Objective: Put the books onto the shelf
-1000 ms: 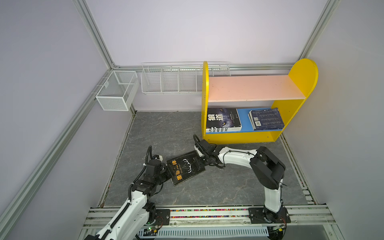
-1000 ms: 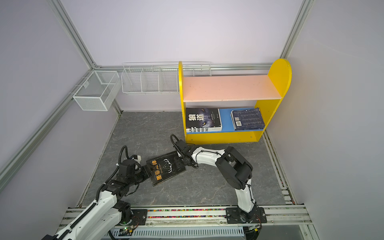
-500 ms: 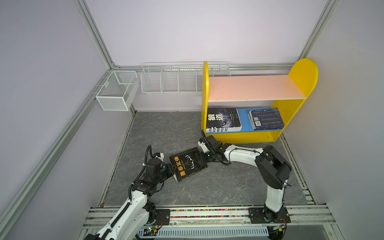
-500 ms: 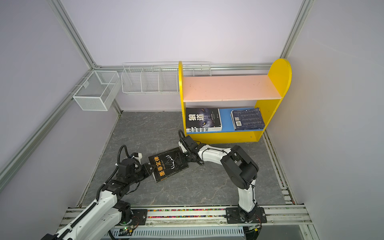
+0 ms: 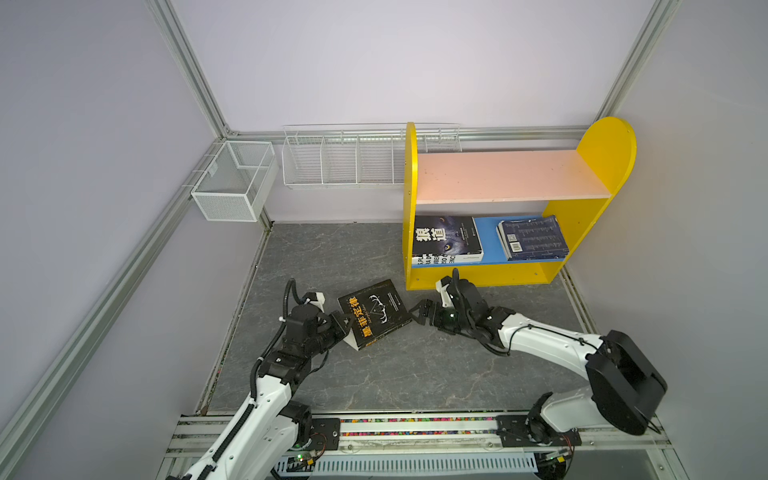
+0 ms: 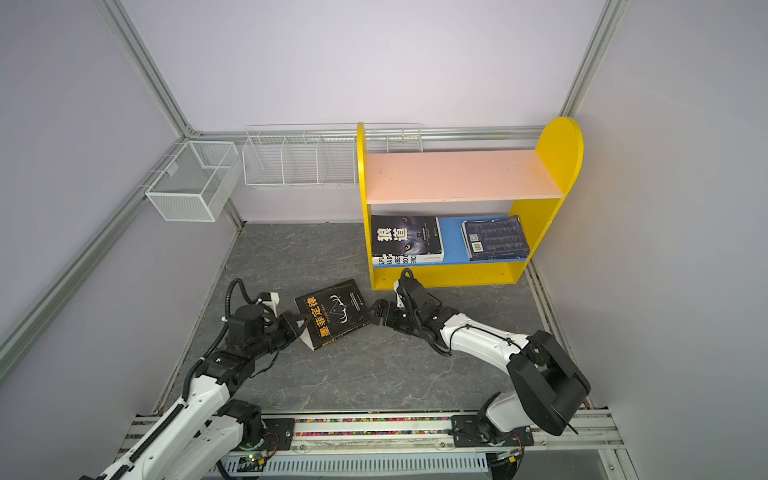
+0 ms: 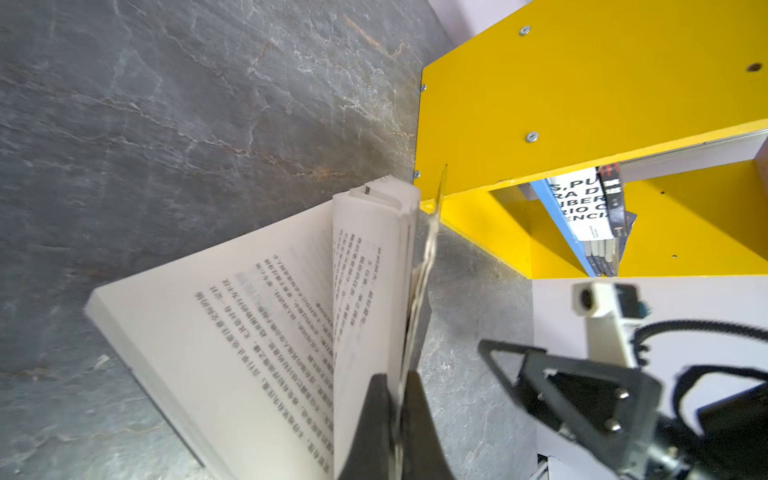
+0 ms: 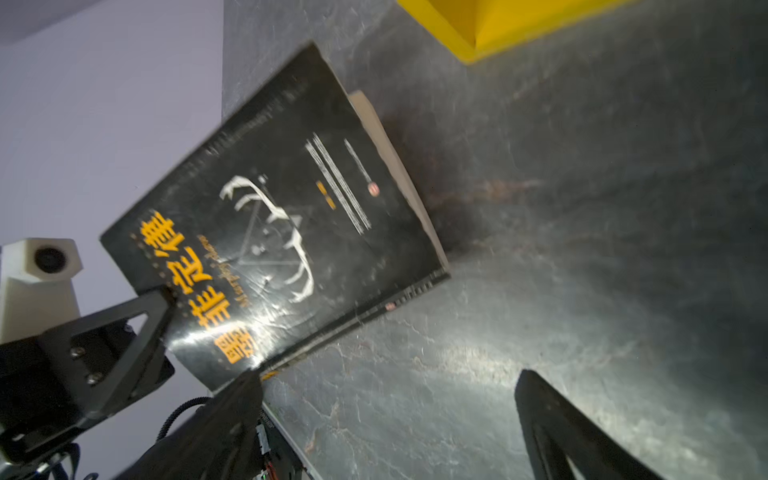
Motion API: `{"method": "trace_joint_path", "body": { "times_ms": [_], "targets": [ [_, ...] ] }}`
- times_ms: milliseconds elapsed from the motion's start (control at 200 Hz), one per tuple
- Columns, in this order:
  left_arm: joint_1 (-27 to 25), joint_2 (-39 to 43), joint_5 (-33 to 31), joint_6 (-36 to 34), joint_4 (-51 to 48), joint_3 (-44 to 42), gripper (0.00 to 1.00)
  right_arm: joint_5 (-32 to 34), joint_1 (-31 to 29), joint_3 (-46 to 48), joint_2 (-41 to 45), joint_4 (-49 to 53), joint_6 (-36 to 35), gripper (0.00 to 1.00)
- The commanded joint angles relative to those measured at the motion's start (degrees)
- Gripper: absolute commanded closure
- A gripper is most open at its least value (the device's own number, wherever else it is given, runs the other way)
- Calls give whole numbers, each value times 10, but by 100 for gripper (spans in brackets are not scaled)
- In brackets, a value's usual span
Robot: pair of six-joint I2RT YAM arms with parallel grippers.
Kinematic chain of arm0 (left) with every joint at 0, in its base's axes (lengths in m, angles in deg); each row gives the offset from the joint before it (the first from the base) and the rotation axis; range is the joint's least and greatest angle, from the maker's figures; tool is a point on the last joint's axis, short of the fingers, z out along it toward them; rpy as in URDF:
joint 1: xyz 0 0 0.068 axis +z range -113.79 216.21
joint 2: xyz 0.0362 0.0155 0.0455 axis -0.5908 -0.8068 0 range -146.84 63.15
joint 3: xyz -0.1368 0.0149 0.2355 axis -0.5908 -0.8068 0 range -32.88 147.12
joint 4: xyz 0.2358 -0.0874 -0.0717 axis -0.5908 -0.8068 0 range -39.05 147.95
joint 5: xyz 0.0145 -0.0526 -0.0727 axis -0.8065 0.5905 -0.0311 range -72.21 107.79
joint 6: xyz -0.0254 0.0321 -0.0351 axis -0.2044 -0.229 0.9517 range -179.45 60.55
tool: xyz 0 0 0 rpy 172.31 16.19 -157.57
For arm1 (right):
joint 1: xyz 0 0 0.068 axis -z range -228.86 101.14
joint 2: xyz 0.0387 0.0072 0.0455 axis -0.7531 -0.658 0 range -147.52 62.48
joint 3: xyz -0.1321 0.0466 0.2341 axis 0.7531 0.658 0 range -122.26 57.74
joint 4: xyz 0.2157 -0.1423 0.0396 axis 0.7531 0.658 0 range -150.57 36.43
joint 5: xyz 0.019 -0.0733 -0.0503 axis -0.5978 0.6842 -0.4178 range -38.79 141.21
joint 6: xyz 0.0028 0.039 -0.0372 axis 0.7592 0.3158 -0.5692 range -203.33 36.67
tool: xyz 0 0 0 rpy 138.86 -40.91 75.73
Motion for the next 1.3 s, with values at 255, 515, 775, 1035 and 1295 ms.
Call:
{"method": "trace_joint_path", "body": {
  "times_ms": [255, 515, 775, 1035, 1295],
  "targets": [
    [-29, -15, 2, 60, 5, 32, 100, 28, -84, 51, -136, -382, 252, 4],
    [-44, 12, -13, 80, -8, 6, 100, 64, -114, 71, -254, -529, 337, 12],
    [-68, 22, -10, 100, -29, -34, 100, 103, -116, 102, -310, -651, 386, 26],
    [-107, 73, -51, 171, -35, -75, 100, 138, -120, 124, -346, -713, 423, 54],
    [-119, 53, -59, 169, -39, -65, 94, 148, -113, 131, -338, -726, 421, 79]
  ]
}}
